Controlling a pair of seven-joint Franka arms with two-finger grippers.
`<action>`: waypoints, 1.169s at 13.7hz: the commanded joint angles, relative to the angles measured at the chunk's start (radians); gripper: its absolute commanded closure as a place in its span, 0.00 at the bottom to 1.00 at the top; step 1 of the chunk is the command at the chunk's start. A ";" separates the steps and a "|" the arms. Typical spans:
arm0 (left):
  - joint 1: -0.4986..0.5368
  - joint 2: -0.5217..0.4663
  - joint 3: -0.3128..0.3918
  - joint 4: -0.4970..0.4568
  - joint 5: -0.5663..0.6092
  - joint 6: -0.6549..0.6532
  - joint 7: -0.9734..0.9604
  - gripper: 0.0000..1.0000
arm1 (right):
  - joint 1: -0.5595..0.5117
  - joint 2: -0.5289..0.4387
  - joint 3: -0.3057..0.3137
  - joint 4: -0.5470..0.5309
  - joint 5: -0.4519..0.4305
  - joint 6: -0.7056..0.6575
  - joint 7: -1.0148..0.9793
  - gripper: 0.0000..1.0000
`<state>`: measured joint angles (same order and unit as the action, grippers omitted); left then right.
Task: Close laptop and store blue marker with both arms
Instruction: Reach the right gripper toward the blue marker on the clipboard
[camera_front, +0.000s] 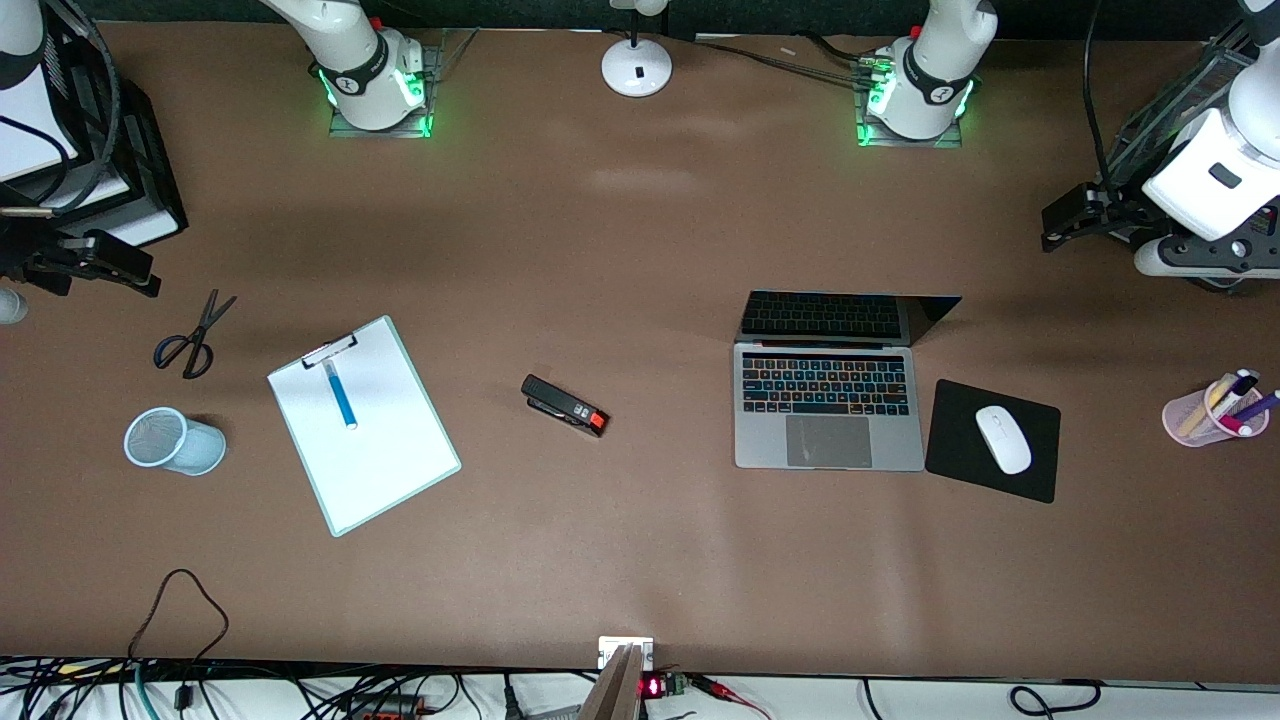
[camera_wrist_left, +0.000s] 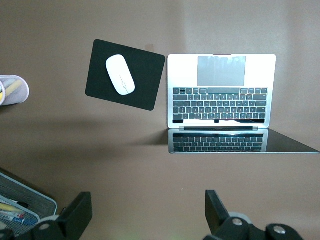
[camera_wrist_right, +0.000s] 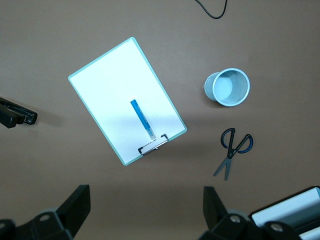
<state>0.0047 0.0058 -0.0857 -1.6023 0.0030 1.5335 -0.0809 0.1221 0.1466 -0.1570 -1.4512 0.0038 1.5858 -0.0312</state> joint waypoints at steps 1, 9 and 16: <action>0.011 -0.015 -0.003 -0.001 0.000 -0.007 0.024 0.00 | 0.002 -0.024 0.007 -0.003 -0.011 -0.013 -0.012 0.00; 0.011 -0.010 -0.006 -0.002 0.000 -0.006 0.024 0.00 | 0.007 0.005 0.007 -0.003 -0.005 0.037 -0.004 0.00; 0.009 -0.007 -0.013 -0.002 0.000 -0.003 0.023 0.00 | 0.053 0.126 0.007 -0.004 -0.004 0.056 -0.002 0.00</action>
<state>0.0046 0.0054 -0.0903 -1.6024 0.0030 1.5335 -0.0809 0.1764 0.2529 -0.1504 -1.4595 0.0039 1.6361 -0.0318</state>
